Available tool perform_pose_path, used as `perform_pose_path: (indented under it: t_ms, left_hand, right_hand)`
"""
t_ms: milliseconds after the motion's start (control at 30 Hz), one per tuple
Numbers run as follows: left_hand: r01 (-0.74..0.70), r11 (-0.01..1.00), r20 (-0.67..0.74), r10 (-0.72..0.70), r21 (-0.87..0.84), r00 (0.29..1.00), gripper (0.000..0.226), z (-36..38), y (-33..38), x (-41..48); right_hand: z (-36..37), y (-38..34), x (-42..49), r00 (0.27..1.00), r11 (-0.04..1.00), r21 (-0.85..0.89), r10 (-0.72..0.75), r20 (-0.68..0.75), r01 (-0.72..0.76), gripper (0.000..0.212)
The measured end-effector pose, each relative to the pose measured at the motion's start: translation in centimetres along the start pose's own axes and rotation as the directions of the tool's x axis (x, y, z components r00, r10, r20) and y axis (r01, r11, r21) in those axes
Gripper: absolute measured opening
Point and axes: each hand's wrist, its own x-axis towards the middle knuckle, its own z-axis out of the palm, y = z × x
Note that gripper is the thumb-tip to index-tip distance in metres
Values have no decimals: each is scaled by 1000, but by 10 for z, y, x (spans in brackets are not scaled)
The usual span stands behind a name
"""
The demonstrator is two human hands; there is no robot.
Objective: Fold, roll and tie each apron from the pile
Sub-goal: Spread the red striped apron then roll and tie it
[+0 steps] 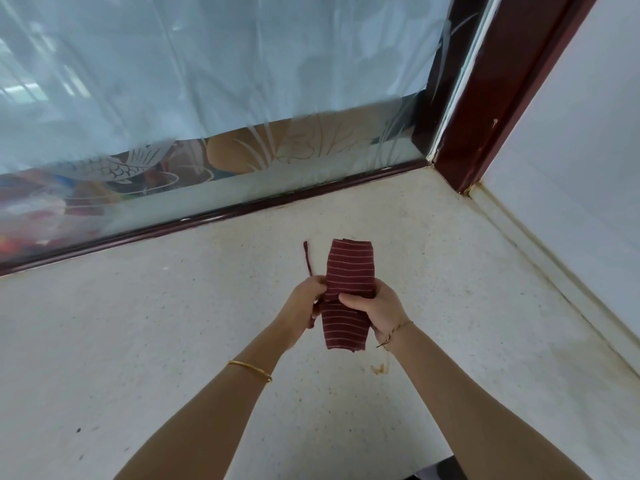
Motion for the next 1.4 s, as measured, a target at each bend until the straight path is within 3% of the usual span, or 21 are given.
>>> perform_pose_path:
  t_ms: [100,167,267,367,433,533,567,633,700,767,833,867,900,933,967,1000,1033,1133,1233,1333,1400]
  left_hand:
    - [-11,1000,58,12,-15,998,45,-2,0,0]
    - [7,999,86,-3,-43,996,45,-4,2,1]
    - [52,993,89,-43,-106,995,36,-10,7,5]
    - [100,980,69,-89,-170,994,31,-14,15,7]
    - [138,973,70,-127,-187,989,30,-17,22,6]
    - [199,965,118,-181,-169,976,26,-25,31,4]
    - [216,964,144,-194,-158,970,24,-28,34,2]
    - [236,963,201,-207,-133,958,22,-32,42,-3]
    - [236,966,237,-206,-105,949,23,-34,49,-6]
    - [227,966,225,-197,-120,954,23,-38,55,-6]
    - [223,962,171,-196,-156,966,23,-44,61,-5]
    - [225,961,132,-205,-161,970,23,-47,64,-4]
    - [230,961,90,-218,-156,972,22,-49,66,-3]
    - [235,961,48,-230,-147,972,22,-52,68,-2]
    - [238,962,8,-239,-137,971,22,-53,69,0]
    - [238,964,-30,-243,-116,970,23,-53,70,1]
    - [238,968,-64,-243,-79,968,26,-53,71,3]
    - [231,966,-130,-216,112,968,33,-47,70,8]
    - [176,901,-140,-130,397,982,34,-37,73,11]
    - [52,705,-52,-22,708,998,30,-28,78,7]
    - [-36,574,42,2,818,999,27,-23,81,3]
  right_hand:
    - [9,-6,2,995,981,-185,-70,-76,55,41]
    - [13,-13,2,992,969,-238,-98,-85,75,39]
    - [16,-22,2,997,986,-154,-64,32,69,20]
    - [18,-32,2,995,996,-83,48,92,-41,22]
    - [19,-40,0,998,992,-110,51,-38,-55,22]
    - [9,-43,9,937,961,-277,-96,-335,0,42]
    - [5,-42,11,929,925,-379,-173,-328,38,52]
    - [2,-44,13,953,873,-462,-256,-161,157,58]
    - [2,-45,17,962,870,-430,-274,-13,242,35]
    - [4,-46,17,952,858,-436,-307,-13,271,6]
    - [3,-40,15,941,822,-508,-332,-61,256,16]
    - [1,-37,13,933,732,-632,-357,-37,255,19]
    - [0,-36,9,925,541,-799,-377,49,262,23]
    - [1,-36,5,927,282,-922,-338,162,264,27]
    - [3,-37,1,934,52,-960,-253,253,274,32]
    - [7,-41,-3,940,-111,-950,-152,306,291,38]
    - [12,-44,-7,939,-208,-927,-76,335,313,42]
    - [30,-55,-14,906,-359,-840,43,420,407,36]
    - [42,-62,-18,866,-416,-766,138,481,491,29]
    - [44,-75,-20,805,-374,-728,99,585,575,20]
    - [43,-87,-20,771,-309,-725,44,635,615,24]
